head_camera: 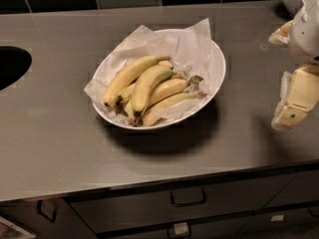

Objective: Pick banana from white bowl

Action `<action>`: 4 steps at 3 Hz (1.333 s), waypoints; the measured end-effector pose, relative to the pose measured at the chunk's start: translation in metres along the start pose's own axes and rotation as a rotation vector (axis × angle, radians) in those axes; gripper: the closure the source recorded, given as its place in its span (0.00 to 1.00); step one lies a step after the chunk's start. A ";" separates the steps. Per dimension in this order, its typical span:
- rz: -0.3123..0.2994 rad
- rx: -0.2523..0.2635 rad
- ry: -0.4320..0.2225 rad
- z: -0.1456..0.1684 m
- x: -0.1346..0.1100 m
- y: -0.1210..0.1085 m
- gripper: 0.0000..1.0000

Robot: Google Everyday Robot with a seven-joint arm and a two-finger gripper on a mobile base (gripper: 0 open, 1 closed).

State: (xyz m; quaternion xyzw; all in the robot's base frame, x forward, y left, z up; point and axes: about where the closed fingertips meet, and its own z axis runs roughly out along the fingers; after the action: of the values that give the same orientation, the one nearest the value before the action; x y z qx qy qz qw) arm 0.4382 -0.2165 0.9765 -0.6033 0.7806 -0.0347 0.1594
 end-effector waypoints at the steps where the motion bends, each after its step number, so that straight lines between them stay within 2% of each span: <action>1: -0.003 0.003 -0.002 -0.001 -0.001 -0.001 0.00; 2: -0.084 -0.024 -0.028 0.002 -0.029 -0.007 0.00; 4: -0.283 -0.131 -0.160 0.021 -0.096 -0.011 0.00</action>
Offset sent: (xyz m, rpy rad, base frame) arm 0.0286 0.0588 0.0075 0.0126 0.0415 0.2207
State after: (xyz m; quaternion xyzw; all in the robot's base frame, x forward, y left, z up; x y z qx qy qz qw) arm 0.4759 -0.1248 0.9791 -0.7171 0.6733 0.0423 0.1751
